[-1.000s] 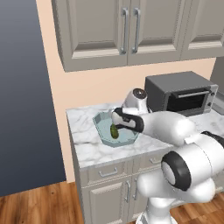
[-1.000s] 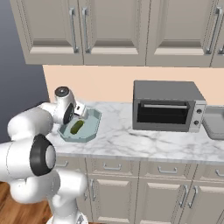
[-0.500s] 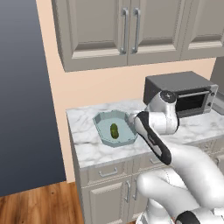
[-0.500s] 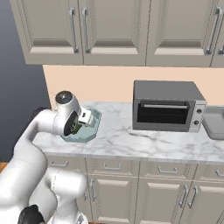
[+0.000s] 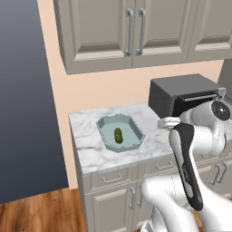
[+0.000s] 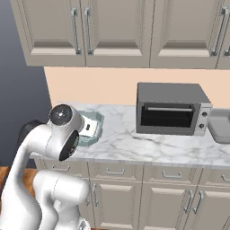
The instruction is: Place one cucumber and one fish in each tupperware on the nearby counter, to pack two identical lunches.
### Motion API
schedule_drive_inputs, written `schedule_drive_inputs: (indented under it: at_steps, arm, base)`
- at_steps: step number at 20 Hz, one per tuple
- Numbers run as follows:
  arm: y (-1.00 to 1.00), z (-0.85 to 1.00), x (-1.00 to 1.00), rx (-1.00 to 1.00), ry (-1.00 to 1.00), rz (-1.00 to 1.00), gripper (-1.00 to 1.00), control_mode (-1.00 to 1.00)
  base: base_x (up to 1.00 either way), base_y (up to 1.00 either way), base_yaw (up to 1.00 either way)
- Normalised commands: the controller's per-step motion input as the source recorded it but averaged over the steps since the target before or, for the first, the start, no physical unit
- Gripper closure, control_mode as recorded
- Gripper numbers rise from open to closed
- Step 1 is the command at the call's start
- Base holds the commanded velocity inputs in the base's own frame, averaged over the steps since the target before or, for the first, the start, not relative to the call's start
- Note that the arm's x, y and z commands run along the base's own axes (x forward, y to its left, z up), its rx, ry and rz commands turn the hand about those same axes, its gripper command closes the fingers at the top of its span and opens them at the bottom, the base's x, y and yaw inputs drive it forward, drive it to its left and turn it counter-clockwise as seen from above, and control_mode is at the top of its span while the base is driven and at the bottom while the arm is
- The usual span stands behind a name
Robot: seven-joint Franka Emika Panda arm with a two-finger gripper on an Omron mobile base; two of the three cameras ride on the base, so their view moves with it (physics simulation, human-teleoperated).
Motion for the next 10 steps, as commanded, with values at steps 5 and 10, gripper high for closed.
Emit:
schedule_drive_inputs:
  at_steps: [5,10]
  arm:
    - [0.09,0.88,-1.0,-0.1,-0.13,0.0,-1.0,-1.0]
    - [0.1,0.45,-0.97,-0.14,-0.04,0.0,-1.0,-1.0]
  base:
    - [0.0,0.0,0.0]
    - [0.0,0.0,0.0]
